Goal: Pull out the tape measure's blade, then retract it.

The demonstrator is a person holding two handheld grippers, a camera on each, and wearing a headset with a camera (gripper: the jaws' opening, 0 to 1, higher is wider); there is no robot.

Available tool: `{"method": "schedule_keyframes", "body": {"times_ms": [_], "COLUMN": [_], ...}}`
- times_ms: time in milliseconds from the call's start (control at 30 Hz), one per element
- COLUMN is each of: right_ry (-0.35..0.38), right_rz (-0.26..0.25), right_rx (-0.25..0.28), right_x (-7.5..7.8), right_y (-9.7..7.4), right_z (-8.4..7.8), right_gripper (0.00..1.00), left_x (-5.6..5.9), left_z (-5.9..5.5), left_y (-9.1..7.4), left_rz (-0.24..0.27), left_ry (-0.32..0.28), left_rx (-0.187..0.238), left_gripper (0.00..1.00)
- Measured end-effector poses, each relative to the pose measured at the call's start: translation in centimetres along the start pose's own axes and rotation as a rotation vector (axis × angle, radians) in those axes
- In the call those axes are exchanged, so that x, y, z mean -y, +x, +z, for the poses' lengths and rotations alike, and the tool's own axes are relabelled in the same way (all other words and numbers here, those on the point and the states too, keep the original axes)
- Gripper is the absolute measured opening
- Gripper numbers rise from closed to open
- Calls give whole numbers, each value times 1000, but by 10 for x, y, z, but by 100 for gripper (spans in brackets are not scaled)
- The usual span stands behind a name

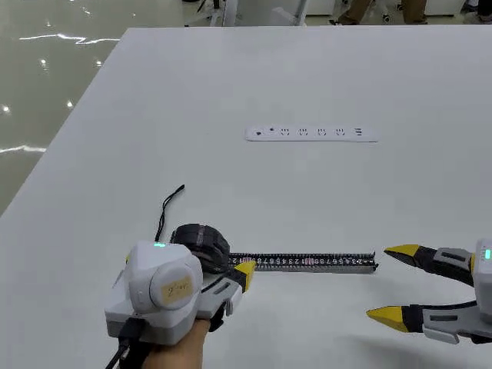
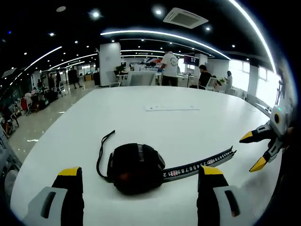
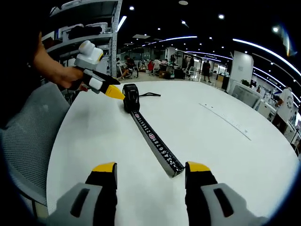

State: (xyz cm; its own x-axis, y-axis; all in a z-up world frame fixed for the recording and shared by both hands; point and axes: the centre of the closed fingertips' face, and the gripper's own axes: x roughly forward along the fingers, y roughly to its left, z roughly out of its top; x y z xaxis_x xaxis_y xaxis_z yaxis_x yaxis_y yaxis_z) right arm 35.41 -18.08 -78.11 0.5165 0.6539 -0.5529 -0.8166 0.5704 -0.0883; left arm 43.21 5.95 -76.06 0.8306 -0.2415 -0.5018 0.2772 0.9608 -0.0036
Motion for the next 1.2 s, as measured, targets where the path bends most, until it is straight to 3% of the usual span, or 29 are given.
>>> {"method": "schedule_keyframes", "body": {"times_ms": [633,1200], "right_ry": [-82,-101], "right_rz": [114,182], "right_rx": [-91,-147], "right_x": [30,36], "right_y": [16,28], "right_z": [-13,-30], "right_gripper": [37,21], "left_x": [-7,-11], "left_z": [7,2], "left_y": [23,33], "left_rz": [30,54], "left_ry": [-28,-46], "left_rx": [-8,-28], "left_gripper": [95,91]}}
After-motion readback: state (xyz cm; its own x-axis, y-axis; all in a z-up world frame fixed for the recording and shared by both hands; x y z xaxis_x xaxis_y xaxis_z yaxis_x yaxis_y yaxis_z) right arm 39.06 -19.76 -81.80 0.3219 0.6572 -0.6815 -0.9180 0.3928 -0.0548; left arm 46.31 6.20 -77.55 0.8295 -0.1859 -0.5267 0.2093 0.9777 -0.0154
